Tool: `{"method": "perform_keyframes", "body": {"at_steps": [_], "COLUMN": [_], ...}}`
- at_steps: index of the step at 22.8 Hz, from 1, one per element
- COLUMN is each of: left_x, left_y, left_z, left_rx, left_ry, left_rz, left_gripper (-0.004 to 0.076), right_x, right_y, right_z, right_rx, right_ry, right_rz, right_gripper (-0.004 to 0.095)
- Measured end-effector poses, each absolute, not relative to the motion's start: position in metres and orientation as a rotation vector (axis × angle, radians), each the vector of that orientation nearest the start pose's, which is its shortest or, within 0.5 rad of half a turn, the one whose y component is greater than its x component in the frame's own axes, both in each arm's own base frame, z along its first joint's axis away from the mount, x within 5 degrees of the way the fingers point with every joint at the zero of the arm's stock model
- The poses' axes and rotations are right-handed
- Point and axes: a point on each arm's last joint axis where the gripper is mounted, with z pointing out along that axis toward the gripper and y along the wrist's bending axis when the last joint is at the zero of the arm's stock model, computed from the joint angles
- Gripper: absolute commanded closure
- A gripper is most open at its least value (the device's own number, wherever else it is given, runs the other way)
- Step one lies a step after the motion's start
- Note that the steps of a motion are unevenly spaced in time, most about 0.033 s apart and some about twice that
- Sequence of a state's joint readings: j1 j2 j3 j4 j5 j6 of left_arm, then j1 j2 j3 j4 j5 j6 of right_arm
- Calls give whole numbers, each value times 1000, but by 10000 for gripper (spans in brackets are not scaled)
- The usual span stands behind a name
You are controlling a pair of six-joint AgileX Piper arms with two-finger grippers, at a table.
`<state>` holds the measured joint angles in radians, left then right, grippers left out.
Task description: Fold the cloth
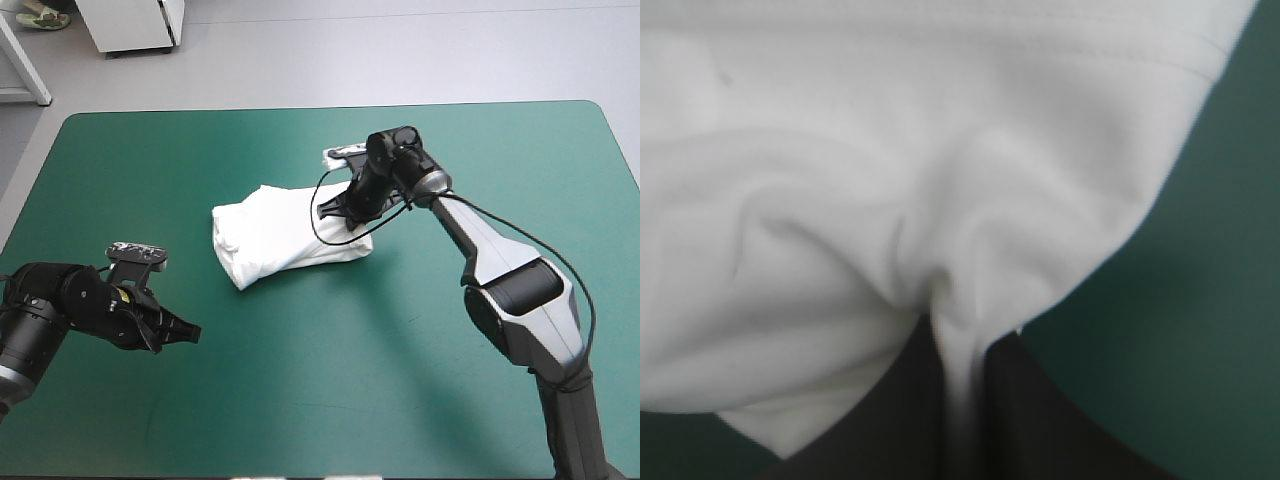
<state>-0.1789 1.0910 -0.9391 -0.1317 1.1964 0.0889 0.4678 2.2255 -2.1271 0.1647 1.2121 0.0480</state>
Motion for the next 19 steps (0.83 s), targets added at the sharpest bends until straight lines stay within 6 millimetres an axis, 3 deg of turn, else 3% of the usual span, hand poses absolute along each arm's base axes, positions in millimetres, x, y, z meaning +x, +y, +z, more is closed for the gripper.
{"method": "perform_keyframes", "body": {"at_steps": [1, 2, 4, 5, 8, 11, 16, 19], "left_x": [178, 178, 178, 178, 173, 165, 159, 158], "left_y": [-44, -44, -44, -44, -43, -41, -40, -40], "left_z": [311, 311, 311, 312, 315, 325, 329, 330], "left_rx": [337, 337, 339, 341, 360, 359, 357, 357], "left_ry": [2811, 2811, 2811, 2808, 2777, 2711, 2684, 2679], "left_rz": [-204, -205, -206, -206, -203, -203, -203, -203], "left_gripper": [733, 733, 733, 733, 733, 733, 733, 733], "right_x": [427, 429, 431, 432, 423, 396, 375, 371], "right_y": [220, 198, 159, 126, 59, -17, -69, -85], "right_z": [266, 281, 289, 286, 270, 266, 268, 267], "right_rx": [-522, -467, -363, -277, -103, 131, 293, 353], "right_ry": [2769, 2754, 2770, 2802, 2897, 2934, 2937, 2939], "right_rz": [335, 317, 255, 189, 59, -30, -106, -127], "right_gripper": [927, 927, 927, 927, 927, 927, 927, 926]}}
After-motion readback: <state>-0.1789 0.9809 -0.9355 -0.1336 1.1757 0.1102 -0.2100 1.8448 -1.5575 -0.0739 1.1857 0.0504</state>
